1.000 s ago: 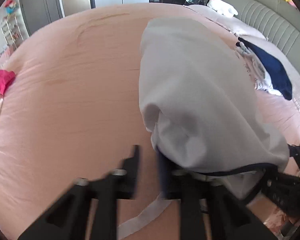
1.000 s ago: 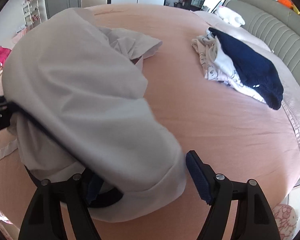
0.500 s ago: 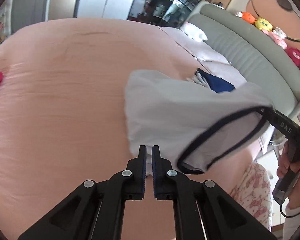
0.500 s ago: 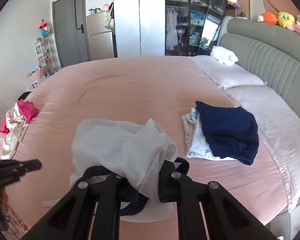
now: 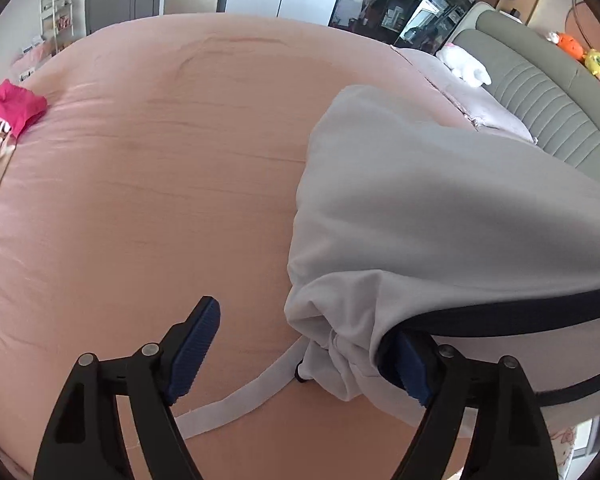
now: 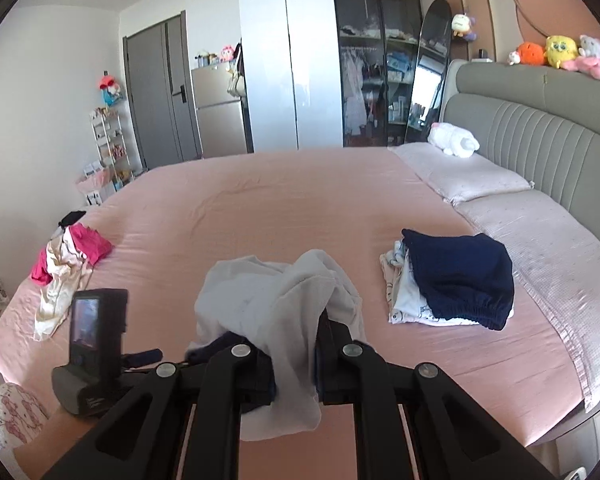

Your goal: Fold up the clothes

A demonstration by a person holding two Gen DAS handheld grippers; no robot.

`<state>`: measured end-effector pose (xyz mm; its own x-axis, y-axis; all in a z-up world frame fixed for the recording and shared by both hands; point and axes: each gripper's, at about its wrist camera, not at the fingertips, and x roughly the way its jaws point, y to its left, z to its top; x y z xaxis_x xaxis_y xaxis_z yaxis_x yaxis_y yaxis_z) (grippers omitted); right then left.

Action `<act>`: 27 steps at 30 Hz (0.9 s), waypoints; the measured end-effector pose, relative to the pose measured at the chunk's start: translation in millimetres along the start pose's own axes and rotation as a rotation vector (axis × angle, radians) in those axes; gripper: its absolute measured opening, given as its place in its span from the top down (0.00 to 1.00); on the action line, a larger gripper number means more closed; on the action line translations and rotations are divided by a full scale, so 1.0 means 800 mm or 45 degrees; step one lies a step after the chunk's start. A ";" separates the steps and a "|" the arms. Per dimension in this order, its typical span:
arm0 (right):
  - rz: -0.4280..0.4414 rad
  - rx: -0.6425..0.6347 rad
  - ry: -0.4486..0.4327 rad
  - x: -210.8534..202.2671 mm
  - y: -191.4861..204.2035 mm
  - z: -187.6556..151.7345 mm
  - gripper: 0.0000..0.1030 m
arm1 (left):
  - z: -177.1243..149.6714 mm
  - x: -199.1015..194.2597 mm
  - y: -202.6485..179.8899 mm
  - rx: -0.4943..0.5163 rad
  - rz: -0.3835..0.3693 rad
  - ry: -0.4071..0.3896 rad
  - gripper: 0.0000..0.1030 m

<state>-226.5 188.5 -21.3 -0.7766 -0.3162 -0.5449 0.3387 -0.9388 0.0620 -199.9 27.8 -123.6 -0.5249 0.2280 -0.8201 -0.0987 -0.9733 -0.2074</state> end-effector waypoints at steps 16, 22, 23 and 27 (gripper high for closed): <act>0.040 -0.056 -0.042 -0.015 0.024 0.004 0.90 | -0.018 -0.007 -0.027 0.107 -0.028 0.004 0.68; 0.040 -0.054 0.004 -0.012 0.017 -0.013 0.90 | -0.017 0.004 -0.021 0.132 0.300 -0.070 0.67; 0.030 -0.052 0.021 -0.008 0.015 -0.018 0.90 | -0.010 -0.006 -0.012 0.114 0.308 -0.105 0.67; -0.012 -0.043 0.132 0.022 0.009 -0.045 0.90 | 0.019 -0.079 0.040 -0.079 0.295 -0.316 0.78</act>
<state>-218.6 180.8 -60.4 -0.7214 -0.2899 -0.6289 0.3506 -0.9361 0.0293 -182.5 -18.0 -70.6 -0.7176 -0.0197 -0.6962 0.0944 -0.9931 -0.0693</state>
